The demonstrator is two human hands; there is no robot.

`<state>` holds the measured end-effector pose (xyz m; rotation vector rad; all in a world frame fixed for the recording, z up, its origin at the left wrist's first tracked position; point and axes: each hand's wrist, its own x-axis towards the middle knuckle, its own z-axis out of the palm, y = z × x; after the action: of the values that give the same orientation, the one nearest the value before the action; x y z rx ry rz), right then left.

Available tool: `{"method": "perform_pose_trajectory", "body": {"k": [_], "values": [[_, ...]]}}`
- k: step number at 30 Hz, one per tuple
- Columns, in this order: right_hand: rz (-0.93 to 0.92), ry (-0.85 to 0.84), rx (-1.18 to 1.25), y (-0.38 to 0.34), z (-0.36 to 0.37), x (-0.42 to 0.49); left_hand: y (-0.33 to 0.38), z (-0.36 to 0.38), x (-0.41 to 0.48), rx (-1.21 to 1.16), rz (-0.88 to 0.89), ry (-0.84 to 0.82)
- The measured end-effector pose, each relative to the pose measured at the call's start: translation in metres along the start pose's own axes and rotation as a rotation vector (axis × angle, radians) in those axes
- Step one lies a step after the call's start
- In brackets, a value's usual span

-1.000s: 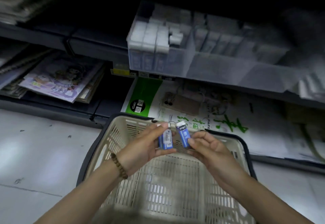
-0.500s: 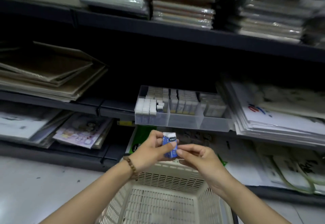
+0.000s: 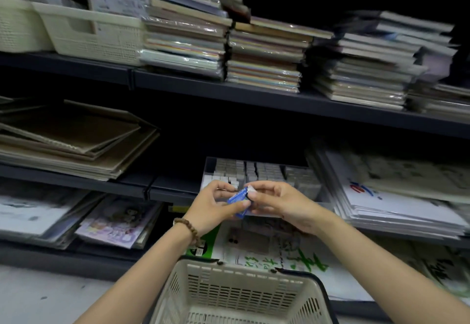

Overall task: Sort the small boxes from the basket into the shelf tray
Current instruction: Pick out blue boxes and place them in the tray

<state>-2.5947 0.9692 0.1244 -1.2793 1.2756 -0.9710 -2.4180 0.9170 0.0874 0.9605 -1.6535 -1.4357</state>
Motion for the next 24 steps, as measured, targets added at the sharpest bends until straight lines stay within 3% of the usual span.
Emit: {"method": "perform_pose_trajectory", "body": {"k": [5,8,10,17,24], "values": [[0.006,-0.005,-0.059,-0.008,-0.016,0.031,-0.008,-0.01,0.024,-0.059,0.088,0.01],[0.026,0.038,-0.124,-0.014,-0.027,0.051,-0.024,-0.028,0.038,0.052,0.193,0.226],[0.047,0.019,-0.269,-0.017,-0.03,0.063,-0.04,-0.038,0.045,0.123,0.162,0.291],[0.127,-0.039,-0.702,-0.01,-0.016,0.098,-0.082,-0.035,0.054,0.056,0.02,0.189],[0.06,0.07,-0.826,-0.003,-0.009,0.103,-0.086,-0.035,0.054,0.005,0.044,0.194]]}}
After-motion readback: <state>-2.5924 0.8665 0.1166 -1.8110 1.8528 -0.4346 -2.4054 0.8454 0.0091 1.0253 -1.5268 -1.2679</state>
